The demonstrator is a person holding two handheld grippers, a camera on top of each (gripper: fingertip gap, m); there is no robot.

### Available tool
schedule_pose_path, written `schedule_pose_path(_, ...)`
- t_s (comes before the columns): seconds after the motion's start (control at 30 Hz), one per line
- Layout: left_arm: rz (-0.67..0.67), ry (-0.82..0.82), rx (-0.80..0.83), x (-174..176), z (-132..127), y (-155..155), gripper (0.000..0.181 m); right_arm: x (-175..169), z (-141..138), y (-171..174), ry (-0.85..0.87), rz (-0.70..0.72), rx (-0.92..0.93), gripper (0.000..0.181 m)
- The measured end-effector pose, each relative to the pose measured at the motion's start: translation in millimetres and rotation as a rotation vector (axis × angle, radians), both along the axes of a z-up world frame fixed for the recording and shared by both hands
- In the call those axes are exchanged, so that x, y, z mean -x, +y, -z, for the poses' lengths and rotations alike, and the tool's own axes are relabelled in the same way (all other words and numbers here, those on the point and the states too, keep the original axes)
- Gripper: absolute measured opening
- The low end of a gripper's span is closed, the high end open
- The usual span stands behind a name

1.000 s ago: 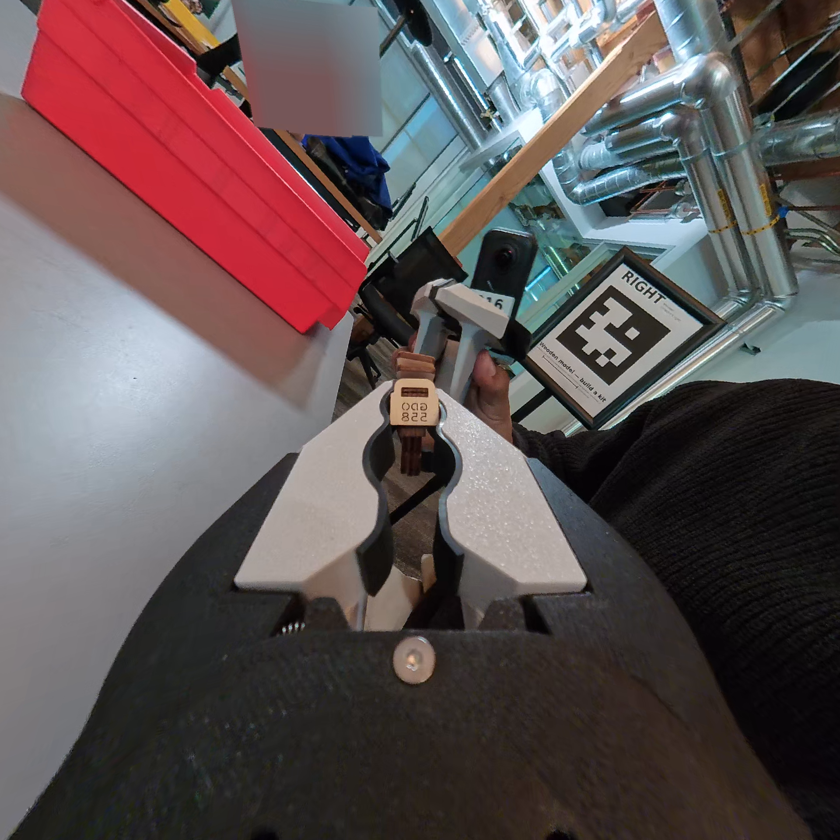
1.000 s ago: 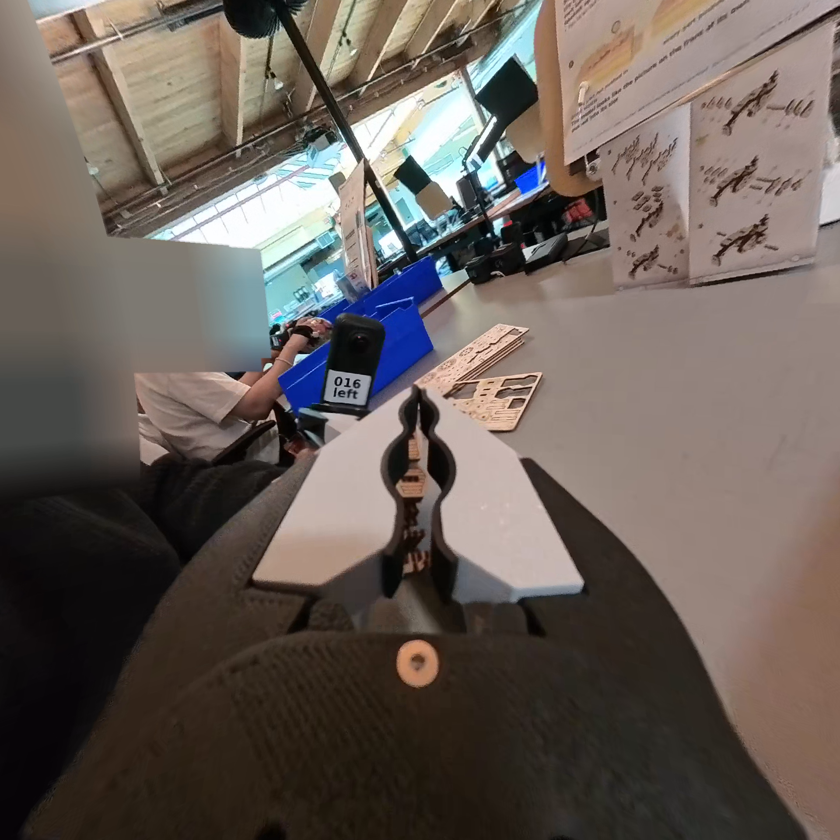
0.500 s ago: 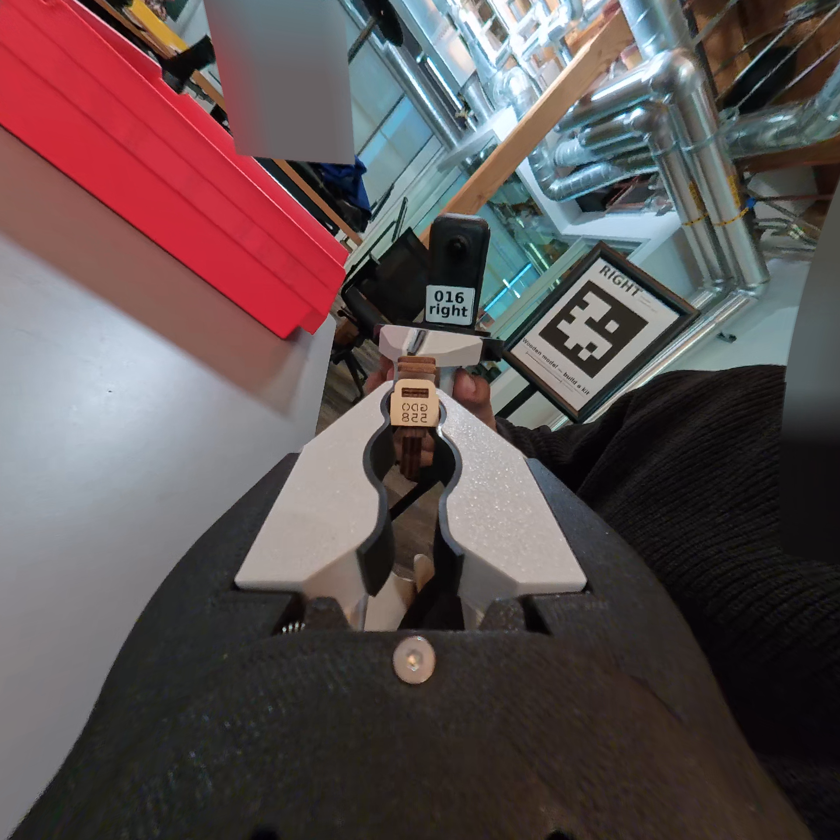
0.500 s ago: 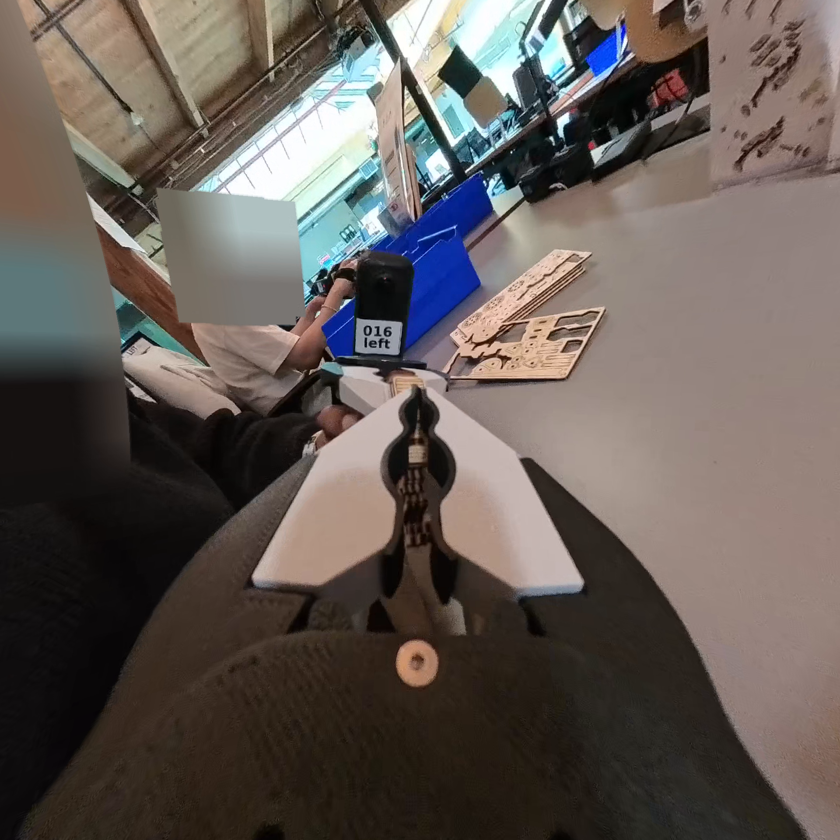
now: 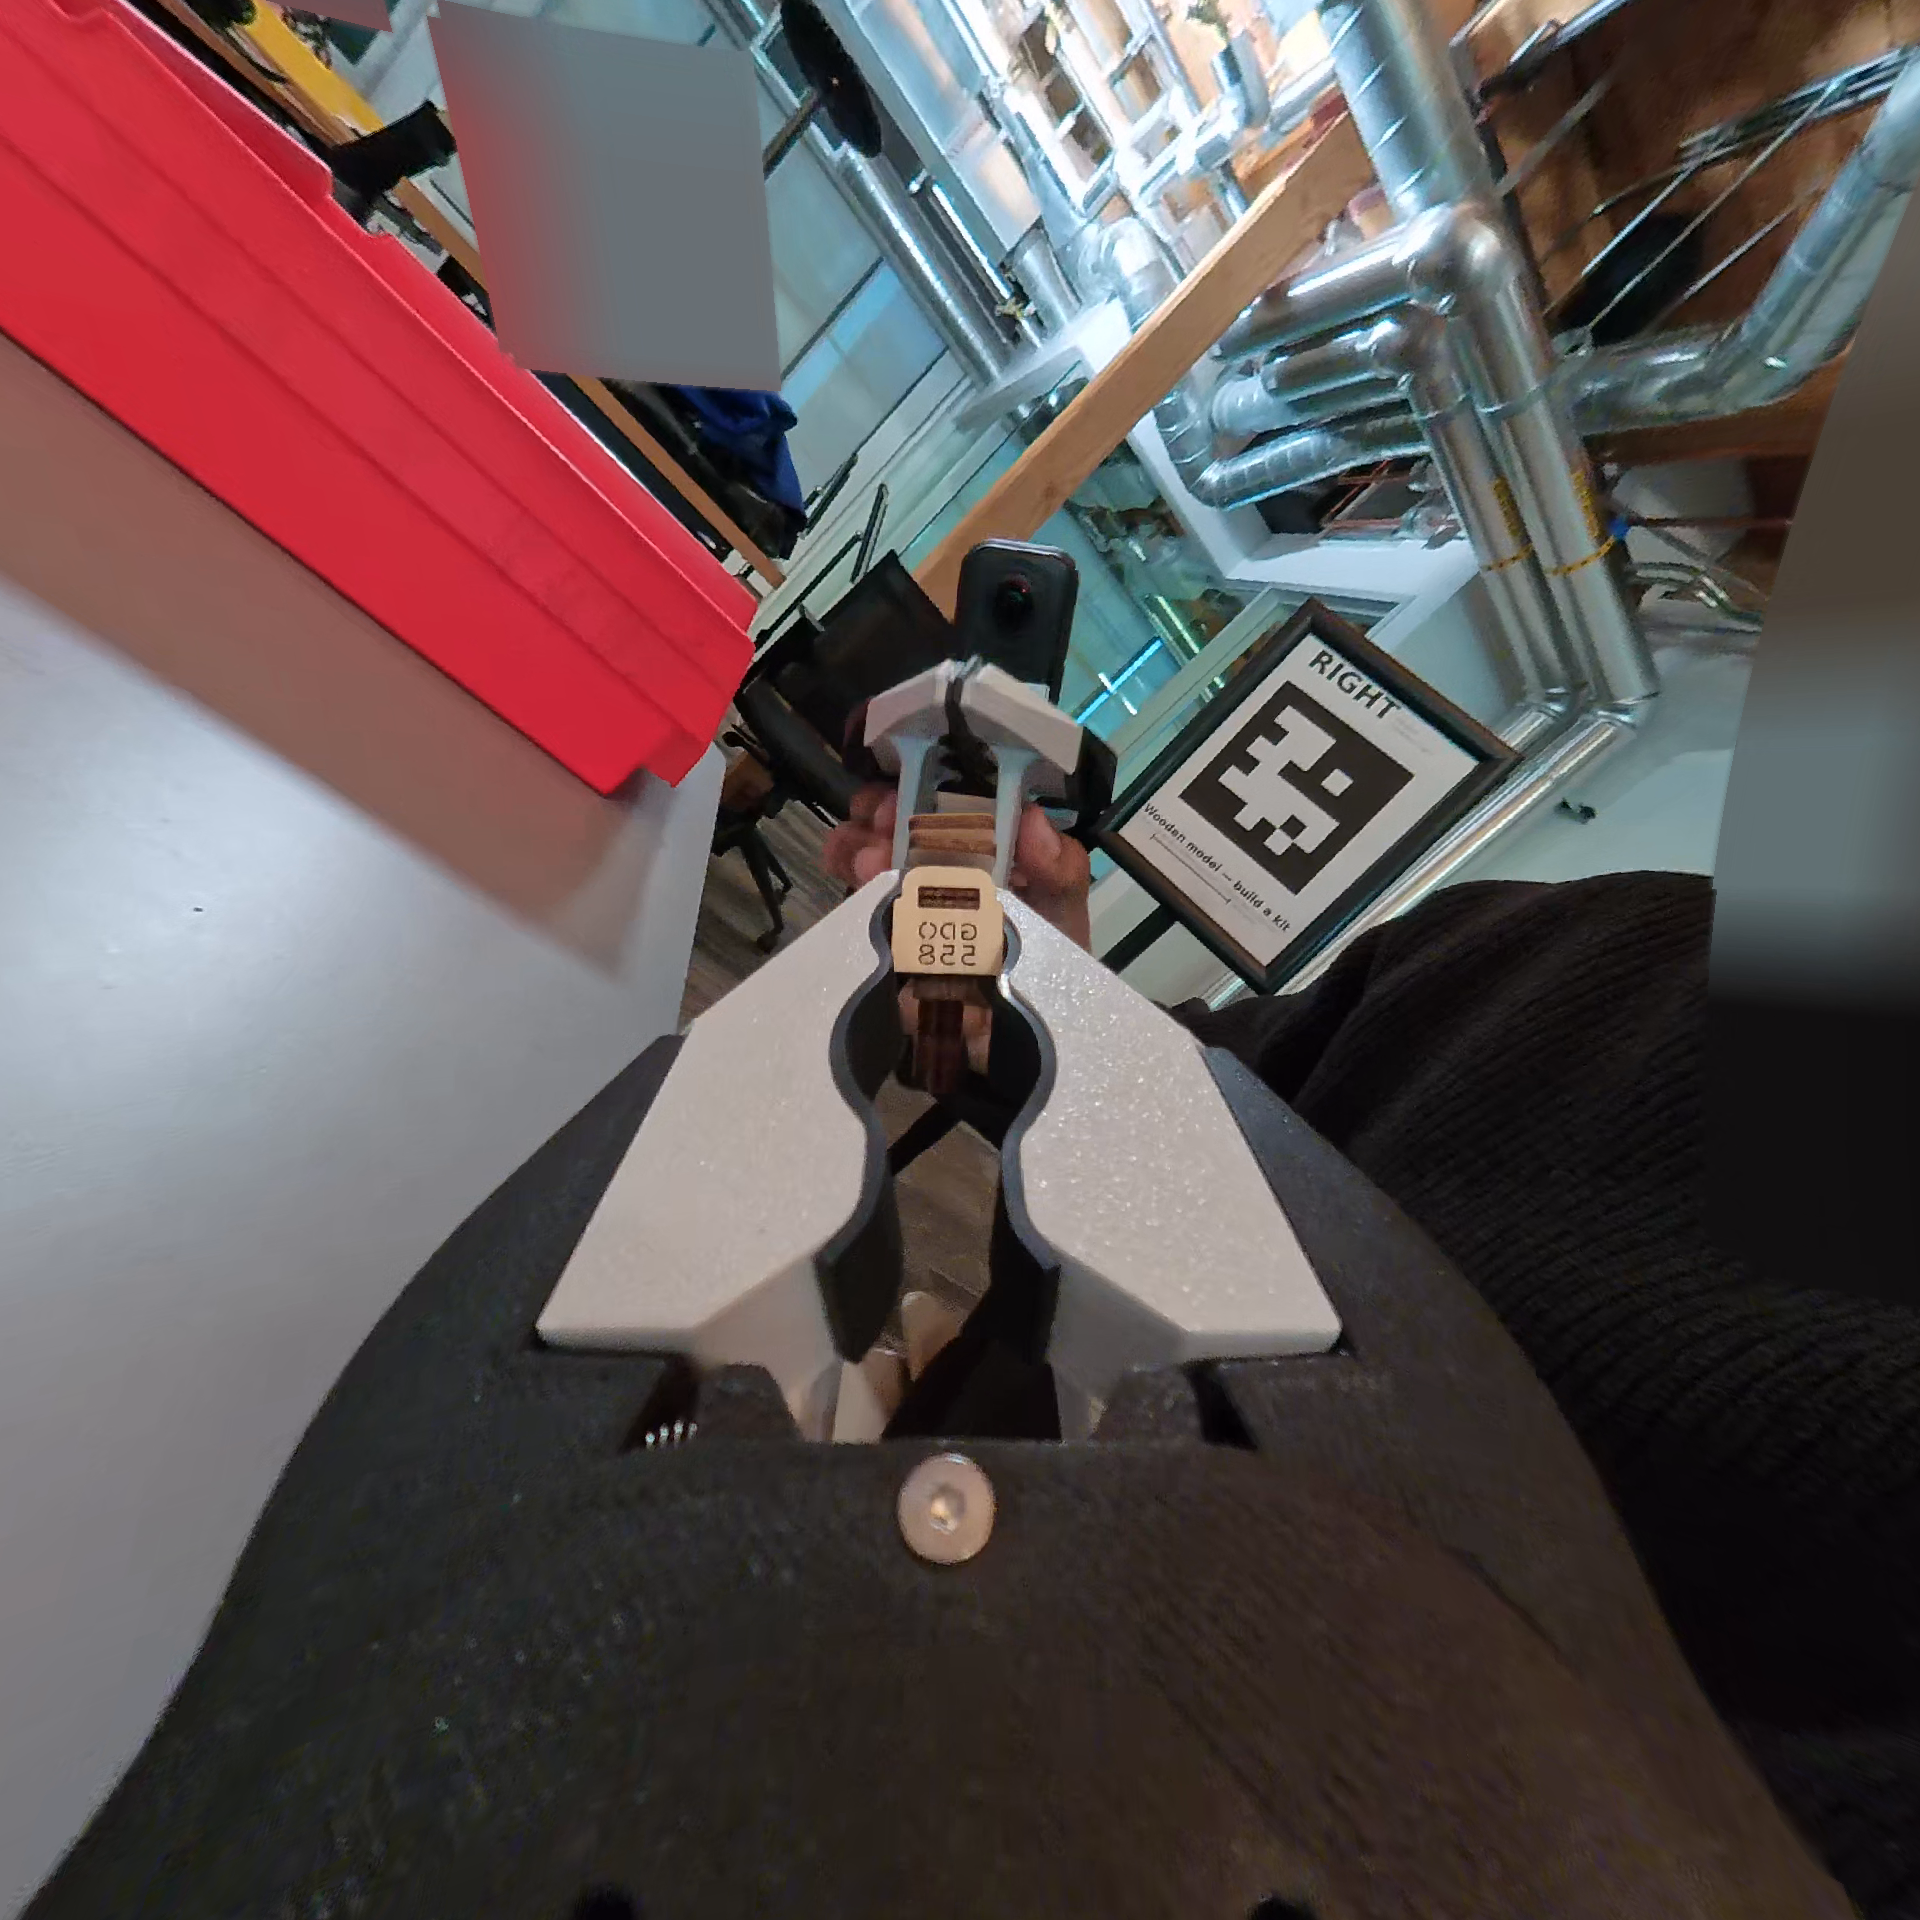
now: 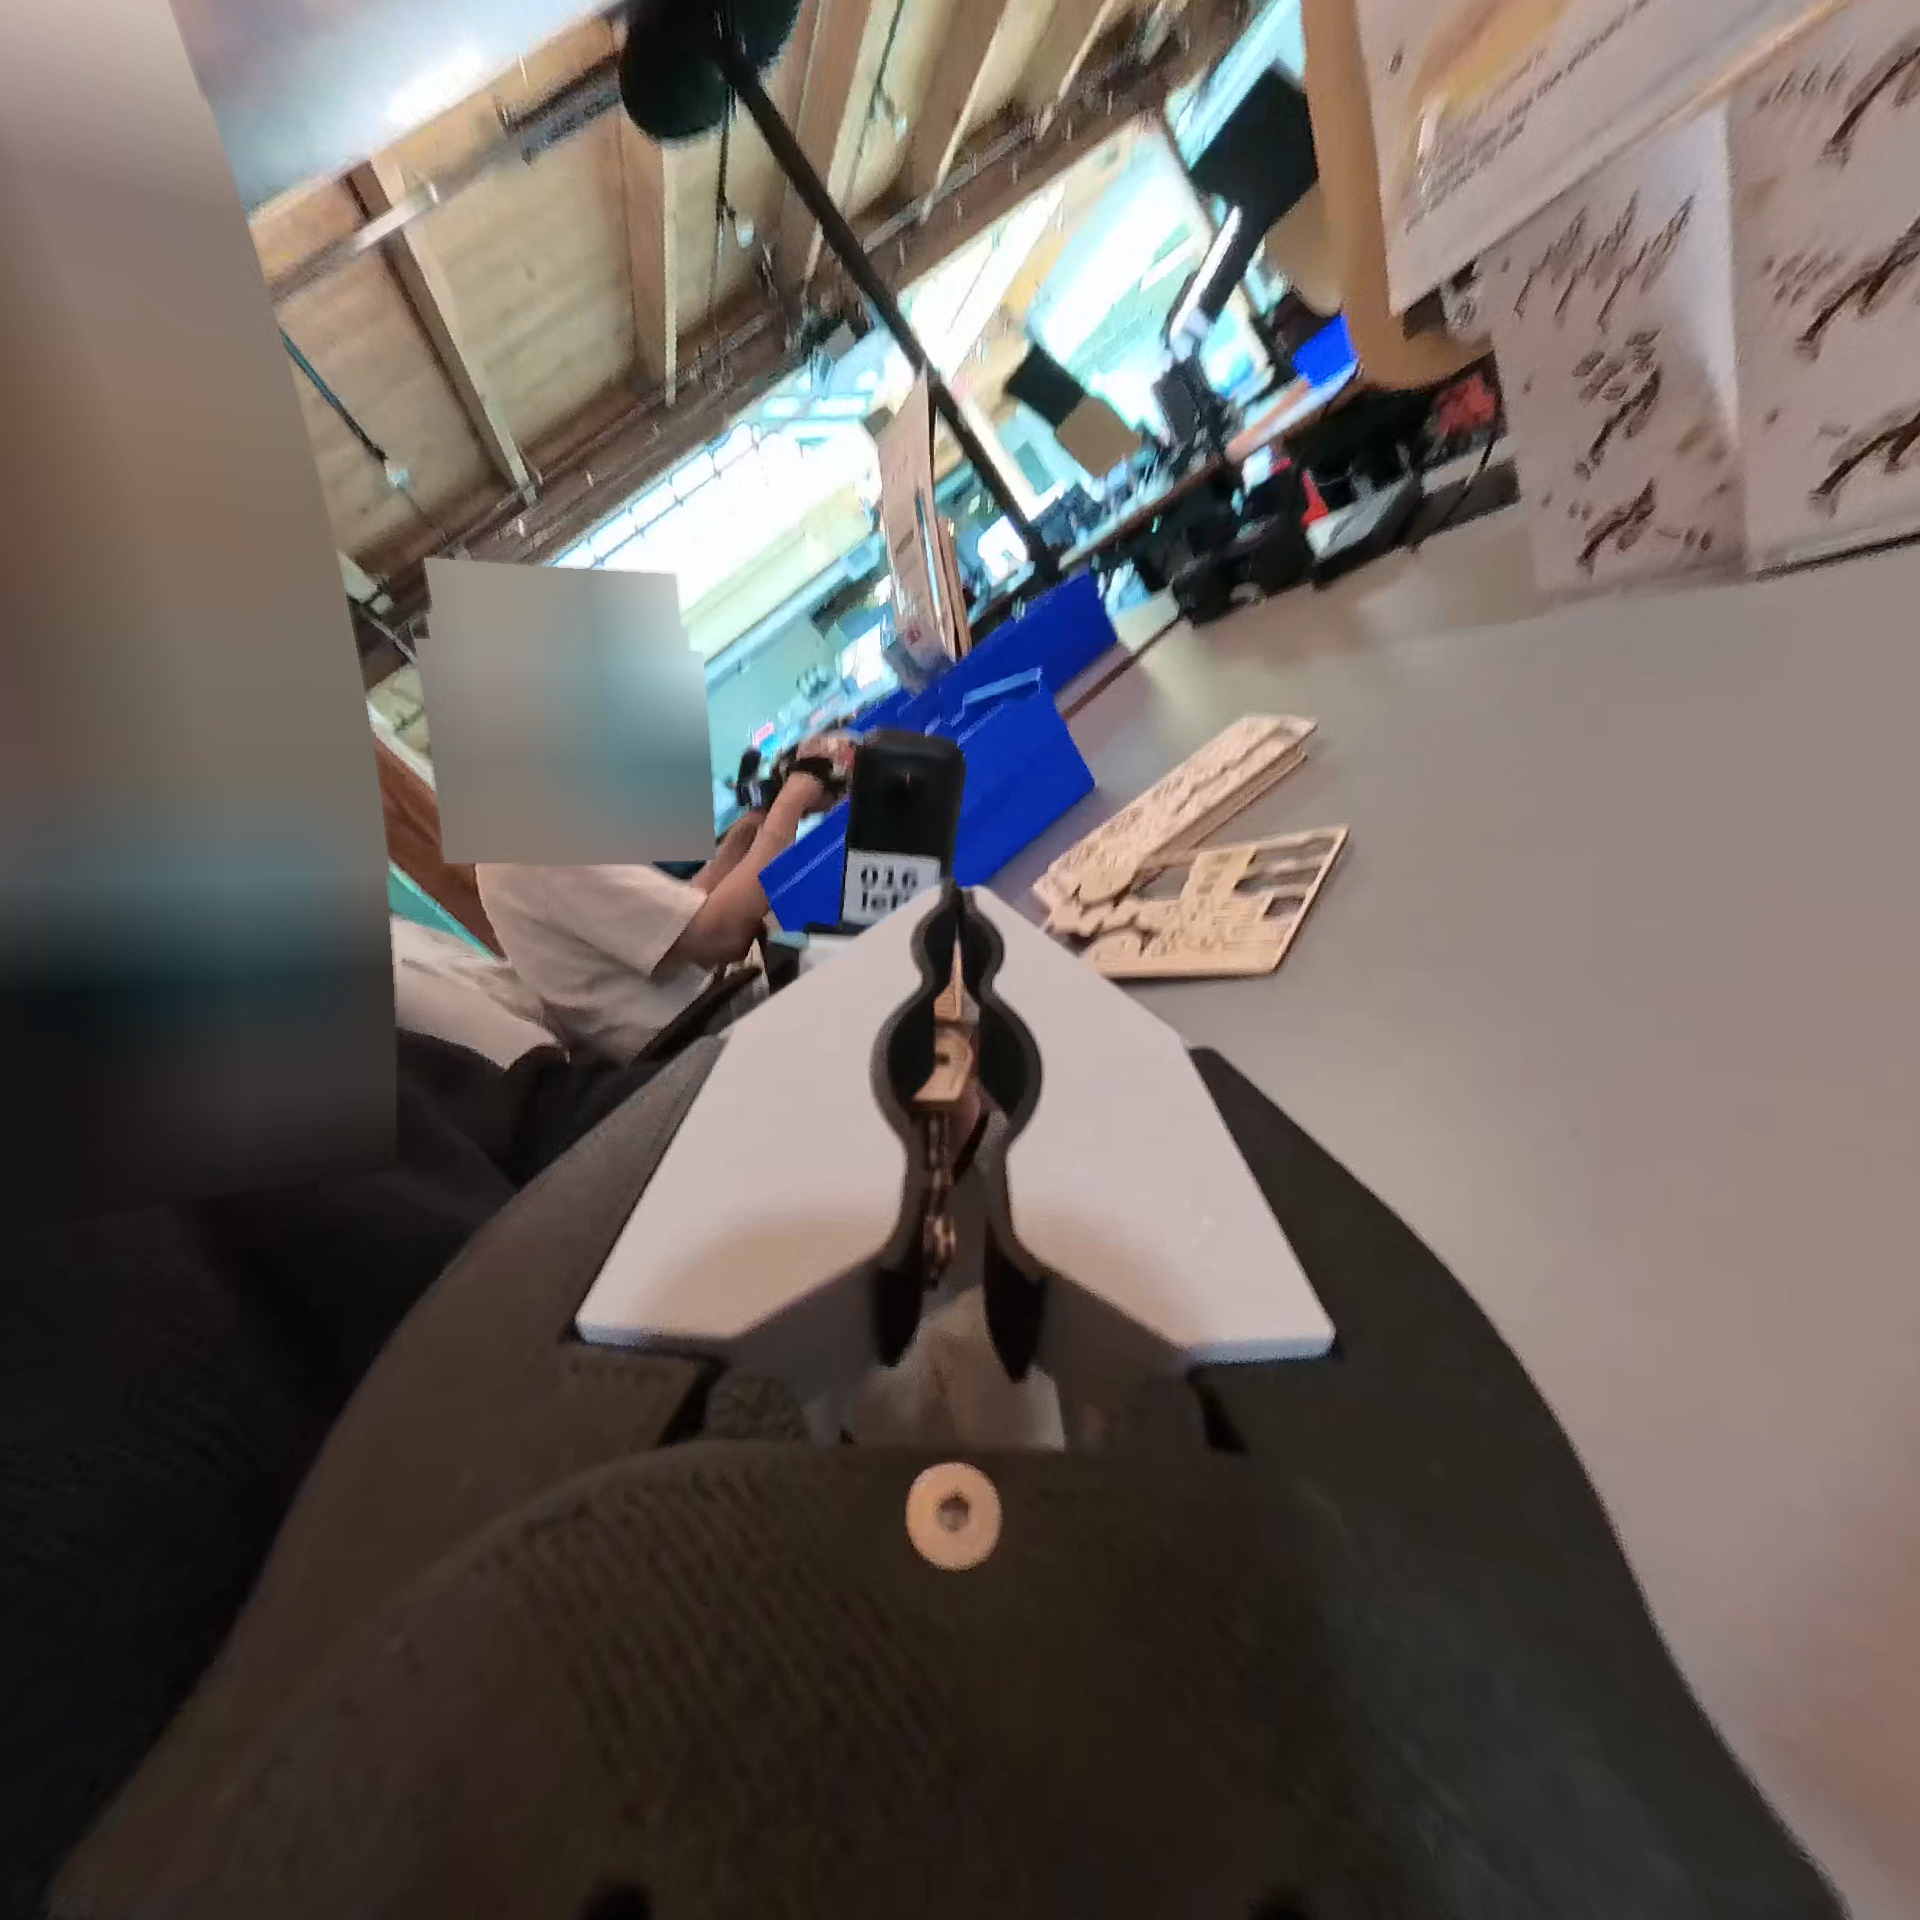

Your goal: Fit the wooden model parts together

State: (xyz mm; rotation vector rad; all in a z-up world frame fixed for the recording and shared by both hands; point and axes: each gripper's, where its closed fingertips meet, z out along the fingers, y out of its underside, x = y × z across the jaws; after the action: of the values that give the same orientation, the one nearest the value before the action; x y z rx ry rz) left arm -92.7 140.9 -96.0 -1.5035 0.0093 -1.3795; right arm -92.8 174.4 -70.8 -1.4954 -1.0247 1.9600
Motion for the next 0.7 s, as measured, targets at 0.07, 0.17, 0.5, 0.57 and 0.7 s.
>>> schedule_pose_path(0.07, 0.008, -0.007, 0.006, -2, 0, 0, 0.007, 7, 18, -22, -0.087, -0.103, -0.021, 0.0)
schedule_pose_path(0.17, -0.004, -0.041, 0.025, 4, 0, 2, 0.008, 8, 20, -20, -0.098, -0.097, -0.021, 0.0)
schedule_pose_path(0.5, 0.01, -0.075, 0.033, 4, -3, 2, 0.007, 5, 15, -8, -0.07, -0.054, 0.012, 0.0)
schedule_pose_path(0.57, 0.013, -0.036, 0.03, 1, 1, 1, 0.007, -1, -1, 3, 0.0, -0.004, 0.022, 0.0)
schedule_pose_path(0.7, 0.027, -0.03, 0.045, -3, 5, 1, 0.007, 9, 22, -27, -0.113, -0.124, -0.005, 0.0)
